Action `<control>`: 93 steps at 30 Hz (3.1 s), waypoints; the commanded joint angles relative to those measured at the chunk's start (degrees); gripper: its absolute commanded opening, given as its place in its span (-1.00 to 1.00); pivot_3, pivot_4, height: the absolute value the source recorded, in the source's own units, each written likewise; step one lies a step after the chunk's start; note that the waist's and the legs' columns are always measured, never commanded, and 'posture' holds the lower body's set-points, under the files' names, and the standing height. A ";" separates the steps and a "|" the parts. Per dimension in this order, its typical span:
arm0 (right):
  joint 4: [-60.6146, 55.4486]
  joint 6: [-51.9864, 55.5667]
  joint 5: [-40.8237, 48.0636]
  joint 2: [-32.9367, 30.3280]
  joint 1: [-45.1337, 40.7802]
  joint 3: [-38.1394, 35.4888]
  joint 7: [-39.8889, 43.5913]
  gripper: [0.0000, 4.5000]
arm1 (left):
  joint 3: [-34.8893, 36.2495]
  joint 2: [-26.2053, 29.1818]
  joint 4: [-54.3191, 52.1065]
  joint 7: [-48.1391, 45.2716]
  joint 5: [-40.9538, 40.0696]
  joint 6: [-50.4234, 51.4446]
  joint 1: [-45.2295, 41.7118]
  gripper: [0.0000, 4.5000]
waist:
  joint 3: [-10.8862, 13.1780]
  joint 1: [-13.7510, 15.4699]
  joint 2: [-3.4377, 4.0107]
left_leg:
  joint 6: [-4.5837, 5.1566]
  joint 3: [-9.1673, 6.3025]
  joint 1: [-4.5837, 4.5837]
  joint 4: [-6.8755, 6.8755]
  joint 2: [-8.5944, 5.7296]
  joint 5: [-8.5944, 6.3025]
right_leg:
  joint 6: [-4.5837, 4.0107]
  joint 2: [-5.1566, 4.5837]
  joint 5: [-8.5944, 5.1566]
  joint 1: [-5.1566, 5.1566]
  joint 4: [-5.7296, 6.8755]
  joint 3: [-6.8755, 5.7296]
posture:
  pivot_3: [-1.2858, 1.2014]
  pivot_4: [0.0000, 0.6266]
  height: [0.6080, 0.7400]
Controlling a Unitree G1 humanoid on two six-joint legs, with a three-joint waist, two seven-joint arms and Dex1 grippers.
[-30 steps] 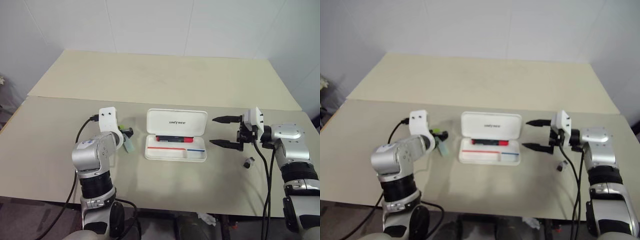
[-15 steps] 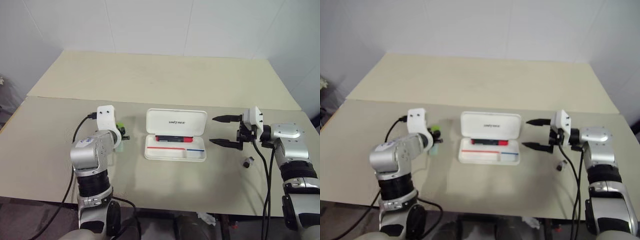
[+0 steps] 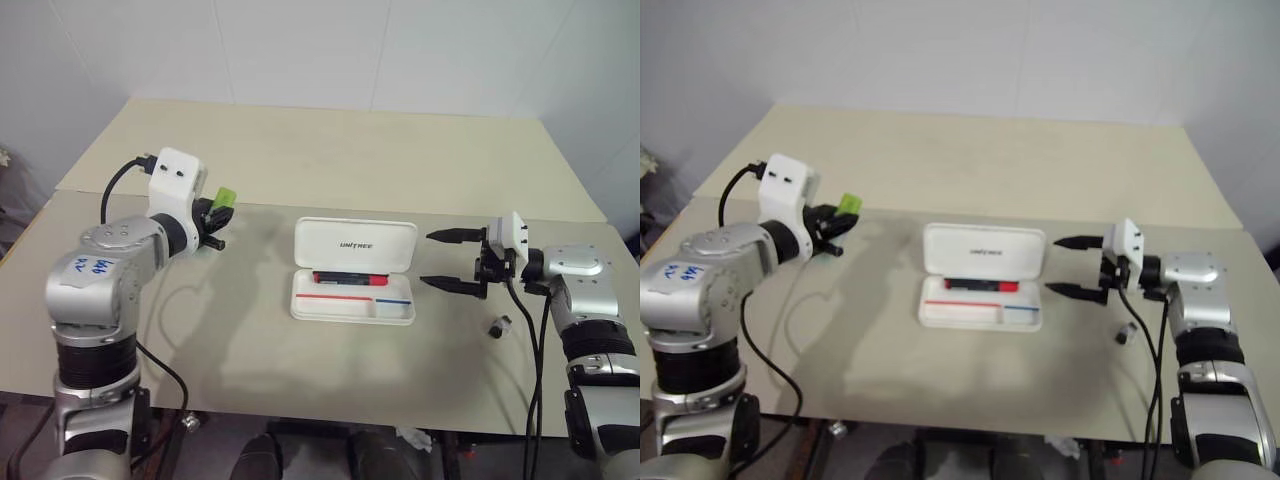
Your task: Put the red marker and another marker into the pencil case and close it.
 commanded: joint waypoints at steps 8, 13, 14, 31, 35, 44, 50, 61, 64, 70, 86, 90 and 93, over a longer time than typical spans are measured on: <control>-3.87 5.11 5.65 -3.30 1.83 -5.22 4.41 1.00 | -1.03 1.23 -1.89 -15.13 -19.57 5.42 -9.41 -0.50 | 0.03 -0.32 0.01 | 0.01 0.02 0.00 -0.14 0.01 -0.01 | -0.03 0.00 -0.02 -0.03 -0.05 0.00 | 0.03 -0.52 1.00; -6.36 6.79 6.71 -5.34 5.00 -5.36 6.09 1.00 | -5.91 4.96 -2.22 -21.80 -25.30 4.86 -8.98 -0.50 | 0.04 -0.43 0.03 | 0.00 0.03 0.01 -0.17 0.04 0.00 | -0.05 0.04 -0.03 -0.06 -0.05 0.02 | 0.03 -0.52 1.00; -6.92 7.37 7.19 -5.41 5.44 -5.60 5.80 1.00 | -6.99 5.80 -1.88 -22.82 -25.76 4.29 -8.75 -0.50 | 0.04 -0.44 0.03 | 0.00 0.04 0.01 -0.16 0.02 0.00 | -0.05 0.03 -0.03 -0.06 -0.04 0.03 | 0.03 -0.52 1.00; -19.29 17.78 17.32 -7.88 14.76 -7.54 7.07 1.00 | -24.28 7.06 12.20 -38.68 -19.17 -17.58 -4.66 -0.50 | 0.05 -0.02 0.04 | 0.05 0.04 -0.01 -0.09 0.02 -0.02 | -0.12 0.04 -0.07 -0.03 -0.07 0.05 | 0.03 -0.52 1.00; -22.88 19.42 19.44 -6.56 17.61 -8.71 5.25 1.00 | -26.73 8.34 16.03 -42.90 -15.73 -22.60 -4.20 -0.50 | 0.05 -0.08 0.04 | 0.08 0.05 -0.01 -0.04 0.00 -0.04 | -0.12 0.04 -0.07 -0.02 -0.05 0.07 | 0.03 -0.52 1.00; -25.27 18.31 18.25 -5.56 20.30 -7.90 3.98 1.00 | -33.61 8.47 26.96 -53.03 -4.97 -36.46 -6.77 -0.50 | 0.05 -0.03 0.05 | 0.10 0.08 0.00 -0.04 0.01 -0.04 | -0.13 0.05 -0.08 -0.03 -0.04 0.09 | 0.03 -0.52 1.00; -26.57 18.56 17.99 -4.66 20.48 -7.70 2.79 1.00 | -35.95 5.43 34.32 -56.49 0.63 -41.72 -10.41 -0.50 | 0.05 0.11 0.05 | 0.12 0.07 -0.04 -0.04 0.01 -0.05 | -0.14 0.05 -0.09 -0.04 -0.05 0.08 | 0.03 -0.52 1.00; -28.83 18.69 16.86 -3.52 21.79 -7.37 1.31 1.00 | -36.30 -2.61 47.25 -59.67 6.40 -44.89 -19.73 -0.50 | 0.05 0.10 0.05 | 0.15 0.06 -0.09 -0.01 -0.01 -0.07 | -0.12 0.05 -0.10 -0.08 -0.04 0.08 | 0.03 -0.52 1.00; -29.07 18.73 16.73 -3.37 21.97 -7.33 1.08 1.00 | -36.90 -4.47 48.72 -60.23 7.70 -44.35 -21.12 -0.50 | 0.05 -0.03 0.05 | 0.15 0.07 -0.11 -0.01 0.00 -0.07 | -0.12 0.05 -0.11 -0.10 -0.04 0.08 | 0.03 -0.52 1.00; -29.16 18.42 16.01 -2.70 21.97 -6.88 0.69 1.00 | -37.45 -9.13 53.95 -59.08 11.02 -43.70 -24.42 -0.50 | 0.06 0.06 0.04 | 0.16 0.06 -0.13 0.06 -0.03 -0.07 | -0.11 0.05 -0.11 -0.10 0.00 0.08 | 0.03 -0.52 1.00; -30.59 18.32 15.07 -1.82 23.29 -7.06 -1.01 1.00 | -37.01 -14.38 54.53 -58.06 14.34 -42.15 -24.18 -0.50 | 0.06 0.06 0.04 | 0.16 0.05 -0.14 0.07 -0.03 -0.08 | -0.08 0.04 -0.13 -0.11 0.03 0.08 | 0.03 -0.52 1.00; -31.05 18.74 15.19 -1.47 23.35 -7.11 -1.83 1.00 | -37.42 -14.79 54.68 -57.47 14.87 -42.21 -23.53 -0.50 | 0.06 0.01 0.04 | 0.16 0.05 -0.14 0.07 -0.03 -0.08 | -0.08 0.05 -0.13 -0.12 0.03 0.08 | 0.03 -0.52 1.00; -31.22 18.72 15.15 -1.43 23.52 -7.14 -2.02 1.00 | -37.57 -14.89 54.75 -57.36 15.36 -42.37 -23.26 -0.50 | 0.06 0.02 0.04 | 0.16 0.05 -0.14 0.07 -0.03 -0.08 | -0.07 0.05 -0.13 -0.12 0.04 0.08 | 0.03 -0.52 1.00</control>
